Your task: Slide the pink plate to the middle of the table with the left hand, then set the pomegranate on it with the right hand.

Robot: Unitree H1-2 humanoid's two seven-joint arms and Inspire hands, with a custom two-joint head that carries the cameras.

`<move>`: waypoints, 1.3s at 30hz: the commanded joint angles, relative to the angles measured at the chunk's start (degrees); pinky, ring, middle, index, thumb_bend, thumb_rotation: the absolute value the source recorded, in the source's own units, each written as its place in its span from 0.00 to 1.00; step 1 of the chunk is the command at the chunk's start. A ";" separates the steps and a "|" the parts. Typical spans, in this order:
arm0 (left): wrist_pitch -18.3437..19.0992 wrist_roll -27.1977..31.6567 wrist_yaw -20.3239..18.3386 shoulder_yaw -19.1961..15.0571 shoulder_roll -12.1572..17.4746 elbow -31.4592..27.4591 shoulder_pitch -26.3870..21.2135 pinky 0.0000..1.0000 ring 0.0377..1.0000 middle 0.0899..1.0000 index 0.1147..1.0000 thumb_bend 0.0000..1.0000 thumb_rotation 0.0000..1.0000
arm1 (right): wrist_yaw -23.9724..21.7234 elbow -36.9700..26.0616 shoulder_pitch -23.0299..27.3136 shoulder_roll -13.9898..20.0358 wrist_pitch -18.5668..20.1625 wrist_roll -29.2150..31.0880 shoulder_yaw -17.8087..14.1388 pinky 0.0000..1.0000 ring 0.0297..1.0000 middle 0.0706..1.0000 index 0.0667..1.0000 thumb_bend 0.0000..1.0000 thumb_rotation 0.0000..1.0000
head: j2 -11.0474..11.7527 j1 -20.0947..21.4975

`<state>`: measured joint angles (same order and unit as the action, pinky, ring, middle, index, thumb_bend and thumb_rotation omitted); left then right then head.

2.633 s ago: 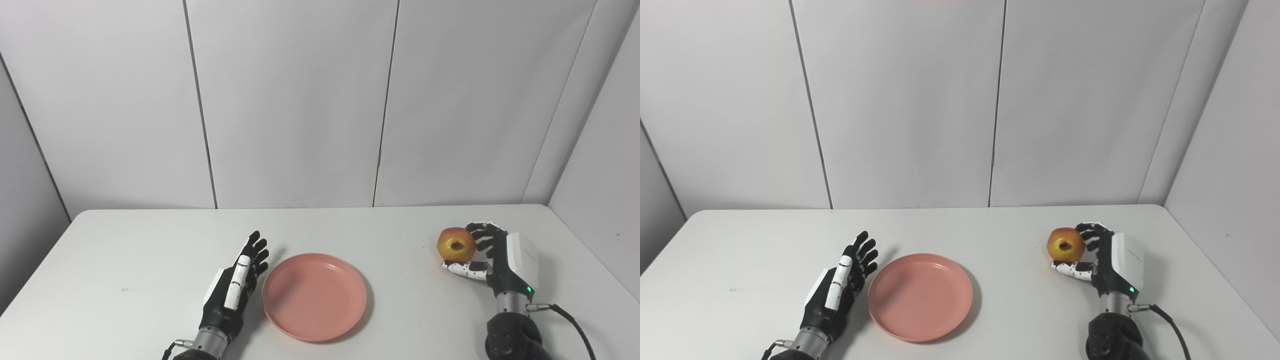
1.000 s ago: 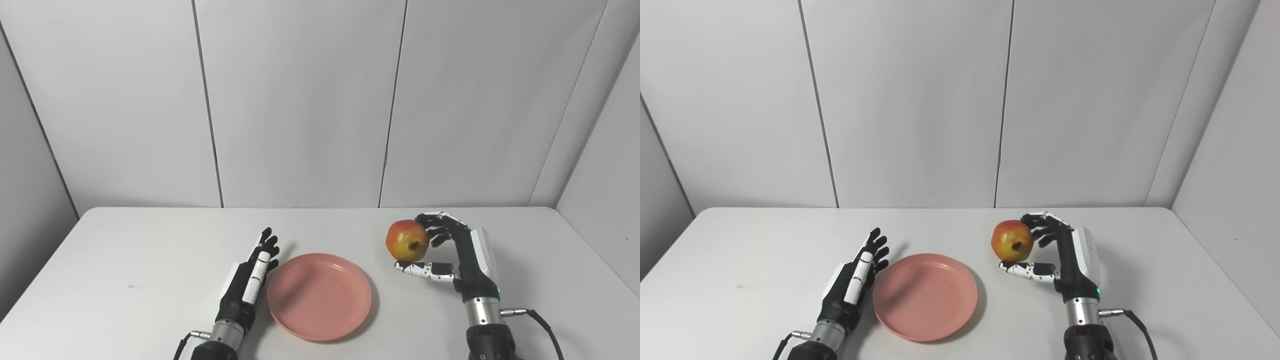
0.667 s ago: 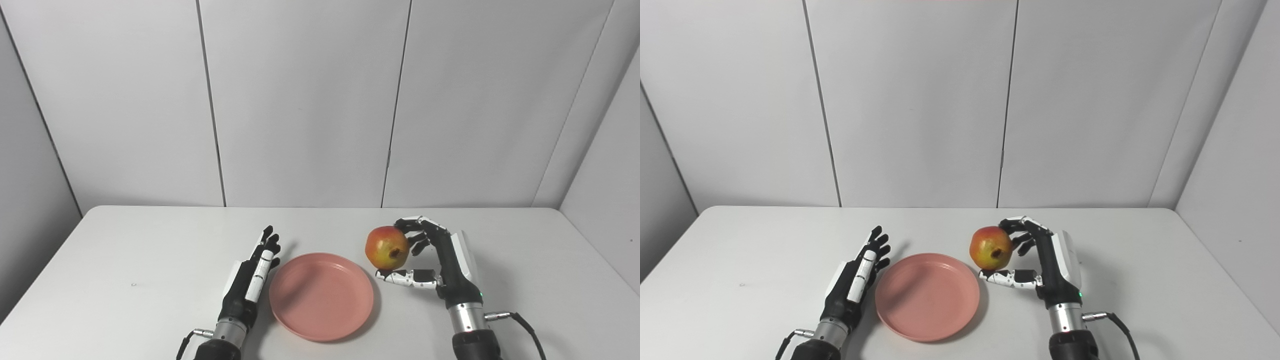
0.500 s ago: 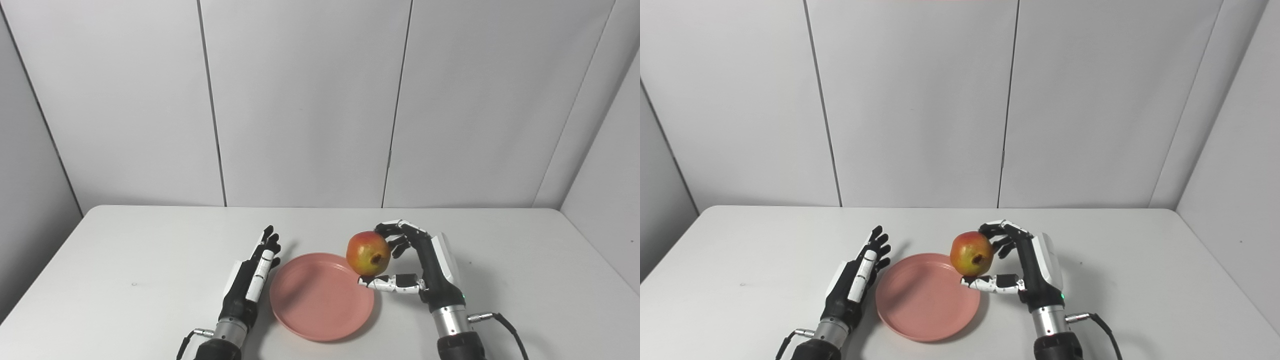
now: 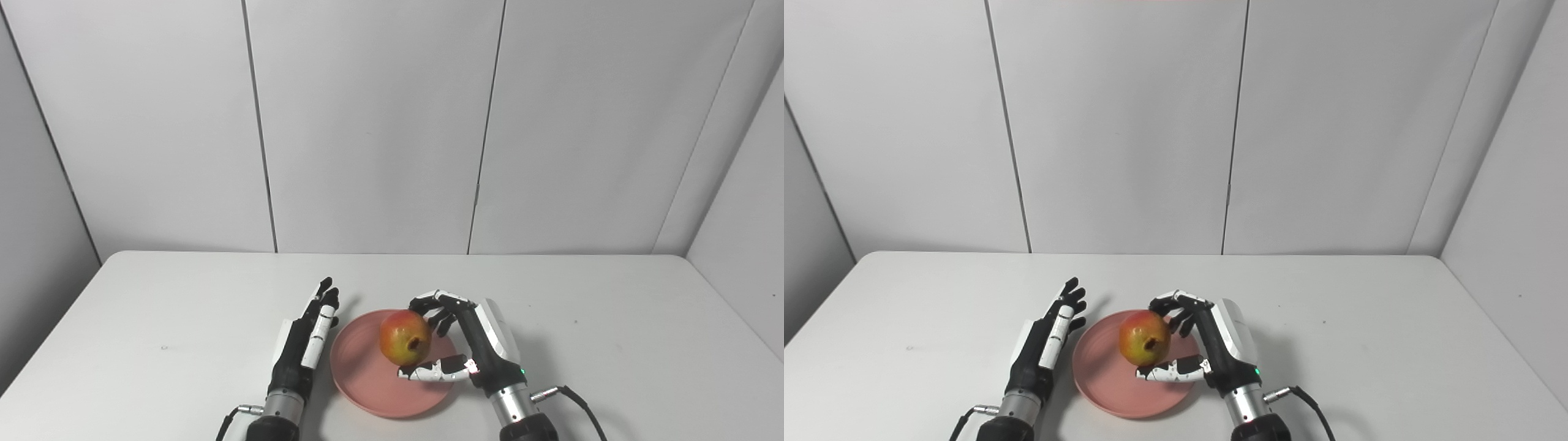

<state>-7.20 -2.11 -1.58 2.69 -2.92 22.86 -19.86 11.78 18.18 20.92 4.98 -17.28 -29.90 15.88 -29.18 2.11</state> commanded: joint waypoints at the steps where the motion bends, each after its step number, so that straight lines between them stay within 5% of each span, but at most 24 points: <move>1: -1.28 0.68 -0.81 0.52 -0.30 0.96 0.74 0.92 0.96 0.98 0.98 0.51 1.00 | 0.89 -0.56 3.08 -0.25 -3.42 -1.07 0.42 0.38 0.43 0.41 0.49 0.52 0.00 | -0.19 -0.08; 6: -0.05 -4.51 3.98 1.07 -0.49 0.41 1.09 0.87 0.90 0.92 0.91 0.52 1.00 | 0.50 1.19 3.80 0.43 -3.35 -2.69 1.20 0.39 0.44 0.41 0.49 0.52 0.00 | -0.26 -0.06; 13: -1.93 0.87 -1.10 0.76 -0.30 1.42 0.61 0.92 0.95 0.97 0.97 0.50 1.00 | -0.36 2.28 4.78 1.65 -2.18 -4.33 1.87 0.40 0.46 0.42 0.49 0.52 0.00 | 0.00 -0.13; 17: -1.76 0.55 -1.02 0.81 -0.20 1.25 0.67 0.93 0.96 0.98 0.97 0.51 1.00 | -2.94 -0.21 4.27 1.98 0.37 -4.30 1.98 0.43 0.49 0.43 0.48 0.52 0.00 | -0.08 0.00; 21: 0.08 -3.59 3.27 1.05 -0.61 0.18 1.10 0.87 0.90 0.92 0.91 0.50 1.00 | -3.94 -1.55 4.15 2.24 1.87 -5.65 1.81 0.46 0.52 0.44 0.48 0.52 0.00 | -0.27 0.13; 26: -1.05 -0.03 -0.02 0.72 -0.49 0.84 0.83 0.92 0.95 0.96 0.96 0.49 1.00 | -5.88 -1.92 4.34 2.54 3.96 -5.74 1.46 0.49 0.54 0.44 0.48 0.52 0.00 | -0.19 0.17; 29: -1.45 0.55 -0.68 0.76 -0.32 1.12 0.70 0.92 0.95 0.97 0.97 0.50 1.00 | -7.94 -2.75 4.29 2.95 5.24 -5.73 1.66 0.55 0.61 0.64 0.46 0.51 0.14 | -0.23 0.13; 31: -1.00 -1.07 0.67 0.99 -0.28 0.77 0.78 0.91 0.95 0.97 0.97 0.50 1.00 | -8.80 -3.52 4.14 3.04 6.03 -5.94 1.72 0.58 0.63 0.67 0.46 0.51 0.15 | -0.36 0.22; 33: -0.25 -3.57 2.99 1.24 -0.35 0.41 0.85 0.87 0.91 0.93 0.93 0.50 1.00 | -9.55 -4.30 4.00 3.10 6.91 -6.23 1.78 0.62 0.67 0.70 0.69 0.59 0.22 | -0.43 0.27; 39: -1.32 -1.02 0.91 0.97 -0.31 0.86 0.68 0.90 0.93 0.95 0.94 0.49 1.00 | -10.46 -5.44 3.89 3.15 8.54 -7.61 2.05 0.71 0.77 0.78 0.76 0.61 0.30 | -0.52 0.31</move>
<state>-7.12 -4.01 0.21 3.50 -3.05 22.81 -19.83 1.32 14.84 22.53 7.86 -9.40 -37.45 18.11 -29.62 2.46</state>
